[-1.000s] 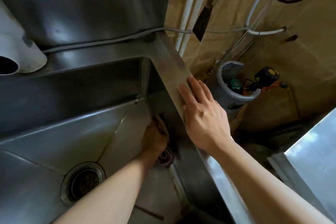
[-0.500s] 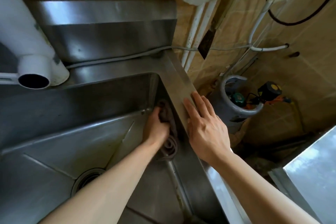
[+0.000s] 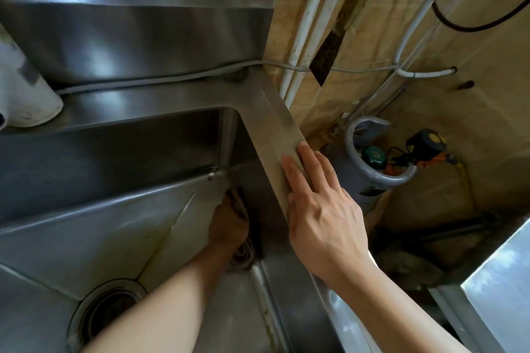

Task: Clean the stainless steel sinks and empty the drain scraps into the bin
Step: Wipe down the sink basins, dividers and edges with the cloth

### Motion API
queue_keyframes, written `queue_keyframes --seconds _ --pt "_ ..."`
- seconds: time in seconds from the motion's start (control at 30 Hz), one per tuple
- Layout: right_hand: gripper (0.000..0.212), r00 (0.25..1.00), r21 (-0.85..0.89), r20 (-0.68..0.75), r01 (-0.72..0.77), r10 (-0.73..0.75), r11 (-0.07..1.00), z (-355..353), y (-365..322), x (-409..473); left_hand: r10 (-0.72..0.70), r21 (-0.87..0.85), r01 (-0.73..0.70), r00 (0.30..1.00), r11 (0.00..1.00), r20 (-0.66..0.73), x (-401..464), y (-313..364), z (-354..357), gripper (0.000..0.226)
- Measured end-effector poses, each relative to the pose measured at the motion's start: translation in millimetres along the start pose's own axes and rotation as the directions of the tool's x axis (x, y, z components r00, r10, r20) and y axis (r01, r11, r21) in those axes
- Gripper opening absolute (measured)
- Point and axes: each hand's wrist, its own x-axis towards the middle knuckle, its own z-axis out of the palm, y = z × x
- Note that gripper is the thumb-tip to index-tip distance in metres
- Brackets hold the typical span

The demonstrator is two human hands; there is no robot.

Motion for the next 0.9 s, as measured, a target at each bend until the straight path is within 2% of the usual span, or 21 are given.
queue_keyframes --seconds 0.13,0.2,0.37,0.47,0.57,0.67,0.77,0.9 --pt "0.058 0.999 0.006 0.05 -0.004 0.004 1.0 0 3 0 -0.014 0.04 0.011 0.998 0.999 0.062 2 3 -3 0.052" --pt "0.058 0.997 0.009 0.073 -0.013 0.012 1.0 -3 2 -1 0.056 -0.011 -0.056 0.997 0.998 0.056 -6 12 -15 0.045" --pt "0.057 0.985 0.028 0.171 -0.025 0.02 0.999 -13 1 2 0.181 -0.275 -0.186 0.983 0.943 -0.044 -30 67 -59 0.046" --pt "0.05 0.997 0.031 0.081 -0.02 0.017 0.999 -22 -8 18 0.281 -0.356 -0.315 0.949 0.88 -0.144 -41 101 -89 0.036" --pt "0.052 0.994 0.085 0.102 -0.032 0.023 0.996 -25 -18 55 0.32 -0.36 -0.374 0.926 0.855 -0.201 -39 117 -101 0.033" --pt "0.055 0.995 0.158 0.094 -0.035 0.021 0.987 -16 -28 86 0.274 -0.265 -0.336 0.93 0.904 -0.244 -26 104 -85 0.029" --pt "0.06 0.998 0.089 0.063 -0.004 -0.001 0.996 -1 -34 92 0.197 -0.229 -0.27 0.935 0.935 -0.296 -4 78 -62 0.028" --pt "0.053 1.0 -0.006 -0.015 0.005 -0.005 1.0 8 -35 90 0.089 -0.058 -0.1 0.982 0.993 -0.164 27 32 -35 0.042"
